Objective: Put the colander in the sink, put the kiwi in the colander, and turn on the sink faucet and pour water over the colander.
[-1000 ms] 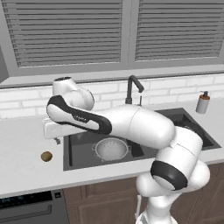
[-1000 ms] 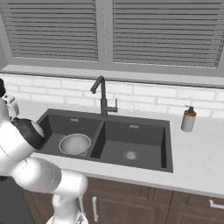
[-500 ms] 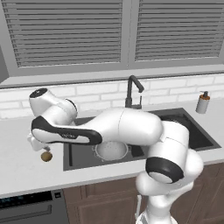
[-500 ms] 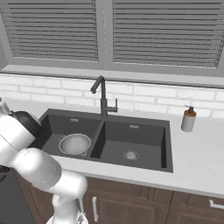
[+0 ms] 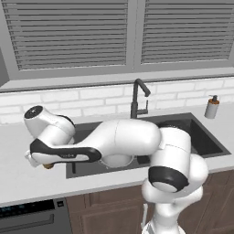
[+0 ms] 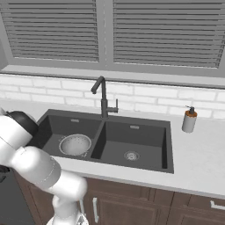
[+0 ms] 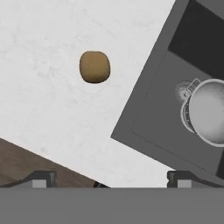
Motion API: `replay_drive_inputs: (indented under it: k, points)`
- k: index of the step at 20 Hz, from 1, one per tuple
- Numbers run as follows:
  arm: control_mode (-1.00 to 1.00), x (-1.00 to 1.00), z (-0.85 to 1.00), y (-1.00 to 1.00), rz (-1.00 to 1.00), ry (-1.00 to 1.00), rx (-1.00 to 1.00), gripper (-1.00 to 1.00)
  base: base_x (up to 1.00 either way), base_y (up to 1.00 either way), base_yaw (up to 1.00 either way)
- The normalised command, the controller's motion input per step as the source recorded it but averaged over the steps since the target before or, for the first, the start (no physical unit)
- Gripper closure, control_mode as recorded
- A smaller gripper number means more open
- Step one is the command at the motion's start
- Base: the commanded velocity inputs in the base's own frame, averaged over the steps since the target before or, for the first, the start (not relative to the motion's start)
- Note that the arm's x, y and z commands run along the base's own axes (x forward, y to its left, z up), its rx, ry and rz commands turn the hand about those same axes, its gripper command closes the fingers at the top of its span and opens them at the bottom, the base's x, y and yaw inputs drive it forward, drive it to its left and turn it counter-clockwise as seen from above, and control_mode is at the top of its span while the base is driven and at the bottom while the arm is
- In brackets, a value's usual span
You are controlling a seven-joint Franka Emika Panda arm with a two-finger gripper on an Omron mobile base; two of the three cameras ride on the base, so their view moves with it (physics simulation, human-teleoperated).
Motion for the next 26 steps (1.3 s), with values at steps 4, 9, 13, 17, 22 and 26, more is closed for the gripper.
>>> replay_drive_inputs:
  k: [4,9,13,17,22,26]
  points:
    - [-1.0,0.2,-0.4,0.05,0.05,0.0,0.0,-1.0,0.0,0.0,0.0]
    - [-1.0,0.3,-0.37,0.03,0.05,0.0,0.0,-1.0,0.0,0.0,0.0]
    - [-1.0,0.32,-0.22,0.09,0.07,0.01,0.0,-1.0,0.0,0.0,0.0]
    - [-1.0,0.28,-0.18,0.14,0.08,0.06,0.0,-1.0,0.0,0.0,0.0]
    - [-1.0,0.26,-0.27,0.19,0.08,0.11,0.0,-1.0,0.0,0.0,0.0]
    - [-1.0,0.23,-0.2,0.15,0.07,0.09,0.0,-1.0,0.0,0.0,0.0]
